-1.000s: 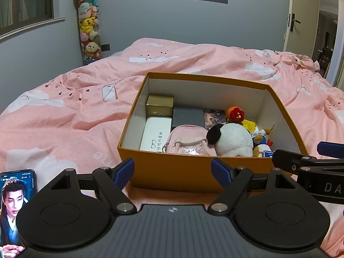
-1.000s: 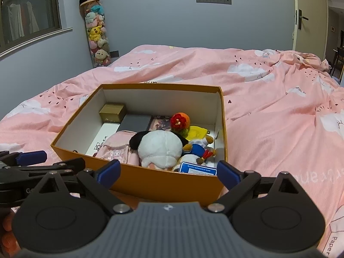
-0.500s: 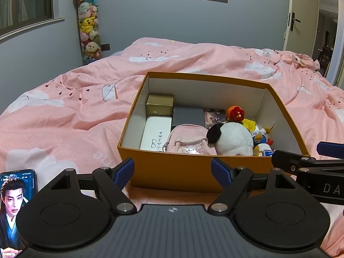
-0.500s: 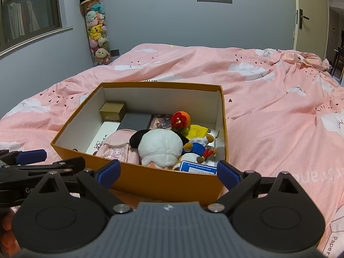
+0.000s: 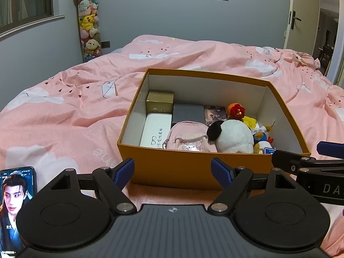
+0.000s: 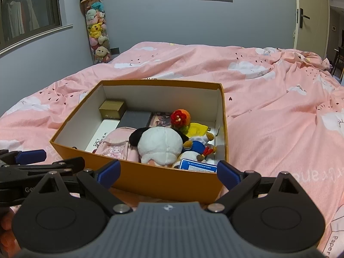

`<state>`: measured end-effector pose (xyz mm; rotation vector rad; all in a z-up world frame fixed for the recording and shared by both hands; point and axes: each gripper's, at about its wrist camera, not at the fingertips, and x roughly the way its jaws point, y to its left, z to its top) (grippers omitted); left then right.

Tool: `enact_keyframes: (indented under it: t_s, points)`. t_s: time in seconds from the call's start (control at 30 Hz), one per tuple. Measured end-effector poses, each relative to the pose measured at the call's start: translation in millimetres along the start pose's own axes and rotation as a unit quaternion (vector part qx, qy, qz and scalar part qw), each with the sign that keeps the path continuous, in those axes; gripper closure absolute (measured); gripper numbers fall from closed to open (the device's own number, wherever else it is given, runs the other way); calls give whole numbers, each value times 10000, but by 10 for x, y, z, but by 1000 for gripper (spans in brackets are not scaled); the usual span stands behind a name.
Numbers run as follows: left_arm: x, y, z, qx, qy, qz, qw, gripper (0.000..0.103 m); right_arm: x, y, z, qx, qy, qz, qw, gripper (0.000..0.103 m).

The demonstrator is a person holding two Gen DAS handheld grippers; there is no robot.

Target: Organize objects

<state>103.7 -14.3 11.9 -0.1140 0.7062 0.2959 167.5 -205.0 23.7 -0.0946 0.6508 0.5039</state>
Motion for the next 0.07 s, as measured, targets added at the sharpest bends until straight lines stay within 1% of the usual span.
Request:
enact_keyframes:
  t_s: [0.07]
  points:
    - [0, 1, 0, -6, 2, 5, 10000, 9, -2, 1, -3, -1, -2, -4, 10000, 7]
